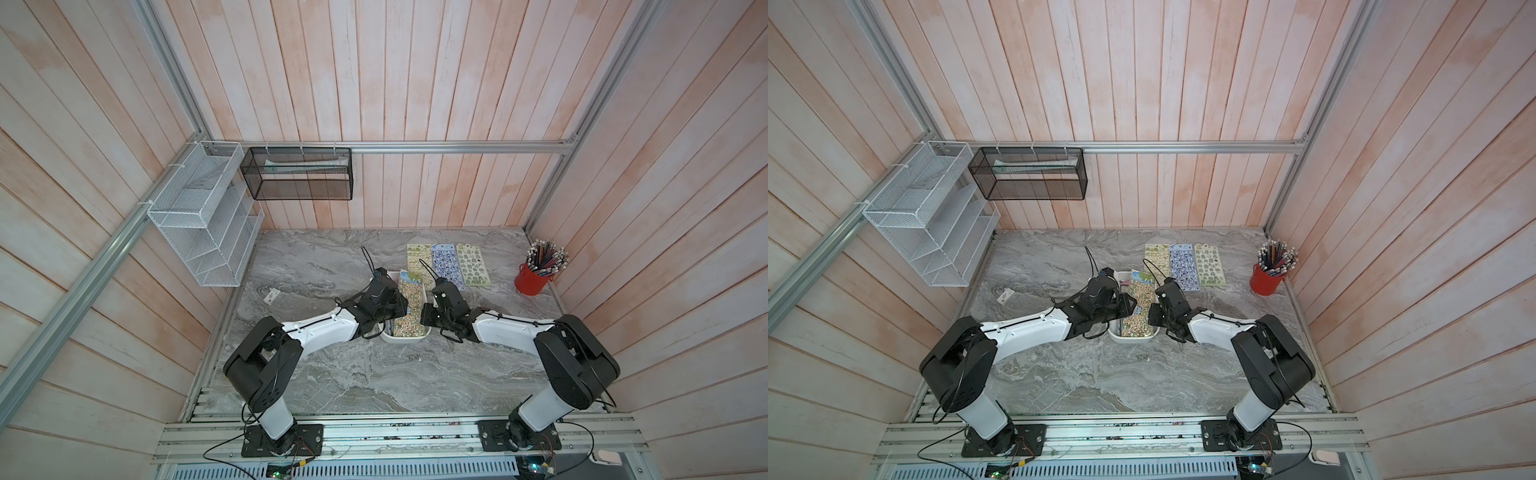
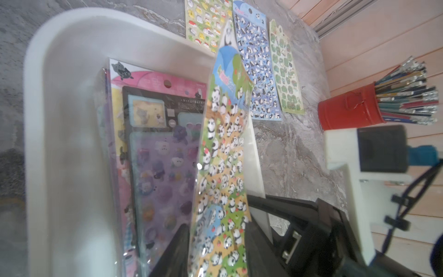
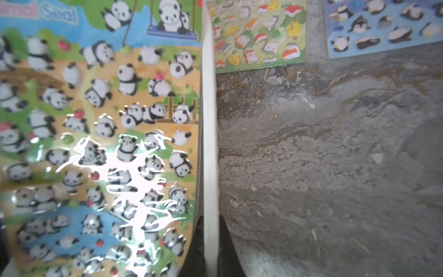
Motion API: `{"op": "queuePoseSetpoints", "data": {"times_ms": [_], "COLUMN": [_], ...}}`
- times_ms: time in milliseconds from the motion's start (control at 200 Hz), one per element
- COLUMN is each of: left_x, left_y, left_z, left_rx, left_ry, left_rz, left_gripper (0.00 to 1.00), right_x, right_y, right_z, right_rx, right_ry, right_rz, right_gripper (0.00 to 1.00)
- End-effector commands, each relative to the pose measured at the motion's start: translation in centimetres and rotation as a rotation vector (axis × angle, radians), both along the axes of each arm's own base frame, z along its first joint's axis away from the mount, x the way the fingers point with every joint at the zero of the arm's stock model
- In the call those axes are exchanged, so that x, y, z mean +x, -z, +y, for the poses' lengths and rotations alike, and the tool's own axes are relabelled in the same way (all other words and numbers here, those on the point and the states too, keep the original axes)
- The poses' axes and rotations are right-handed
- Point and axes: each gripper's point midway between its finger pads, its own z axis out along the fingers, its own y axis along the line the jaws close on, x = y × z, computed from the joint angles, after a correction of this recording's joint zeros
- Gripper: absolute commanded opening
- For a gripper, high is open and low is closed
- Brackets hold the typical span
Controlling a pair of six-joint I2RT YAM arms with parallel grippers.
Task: Take the stickers out of the storage box
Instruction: Pick up the sticker from the storage box, then place the sticker at the center of the board.
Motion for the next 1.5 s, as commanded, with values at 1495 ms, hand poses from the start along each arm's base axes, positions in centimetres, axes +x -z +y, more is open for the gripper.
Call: {"op": "queuePoseSetpoints", "data": {"times_ms": [1495], "left_x": [13.9], "left_y": [-11.0], "left_z": [11.6], "left_rx": [-0.174], "left_ry": [0.124], "left_rz": [-0.245], "left_gripper": [0.0], "right_x": [-2.0], "right_y": [-5.0], "right_z": [-3.2], "right_rx": [-0.001], "right_ry": [-0.03], "right_rz": [-0.029], "right_gripper": [0.0]}}
